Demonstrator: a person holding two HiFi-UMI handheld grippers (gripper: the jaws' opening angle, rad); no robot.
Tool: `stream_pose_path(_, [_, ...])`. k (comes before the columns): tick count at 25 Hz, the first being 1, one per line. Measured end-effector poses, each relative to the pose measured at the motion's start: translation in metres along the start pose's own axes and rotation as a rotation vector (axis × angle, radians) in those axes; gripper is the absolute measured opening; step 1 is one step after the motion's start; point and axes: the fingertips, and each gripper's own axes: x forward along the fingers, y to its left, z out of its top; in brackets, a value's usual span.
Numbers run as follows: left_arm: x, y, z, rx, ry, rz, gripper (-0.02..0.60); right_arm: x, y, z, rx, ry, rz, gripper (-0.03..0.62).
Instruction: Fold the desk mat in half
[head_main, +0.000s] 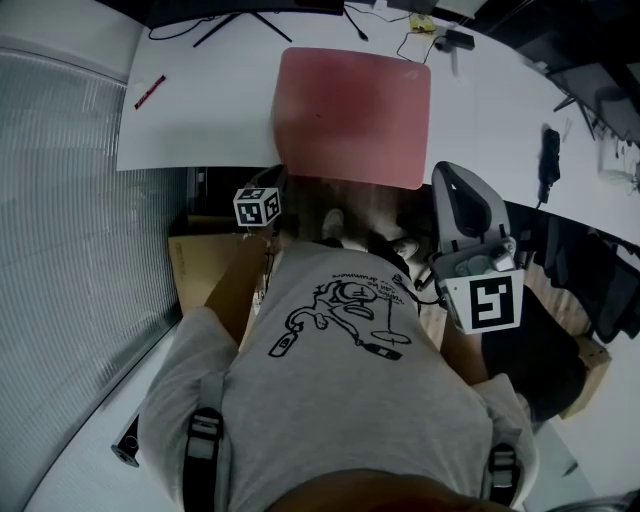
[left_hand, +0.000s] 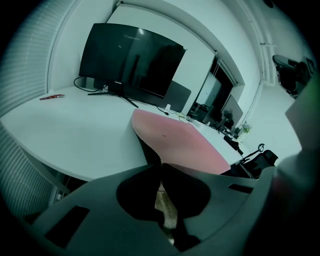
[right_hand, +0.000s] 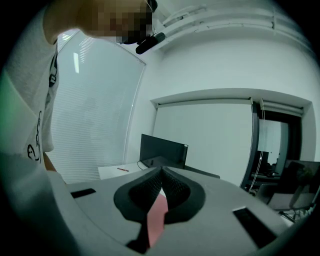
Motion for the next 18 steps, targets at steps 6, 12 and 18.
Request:
stream_pose_path(6, [0.002, -0.022, 0.009, 0.055, -0.005, -0.042, 0.032, -0.002, -0.002, 0.001, 0.001, -0.004, -0.001, 0.006])
stream_pose_path(12, [0.005, -0.043, 0.013, 0.092, -0.007, -0.075, 0.032, -0.007, -0.008, 0.001, 0.0, -0.006, -0.005, 0.006])
stream_pose_path(18, [0.006, -0.055, 0.013, 0.116, -0.002, -0.09, 0.032, -0.012, -0.012, 0.0, 0.003, -0.007, -0.011, 0.006])
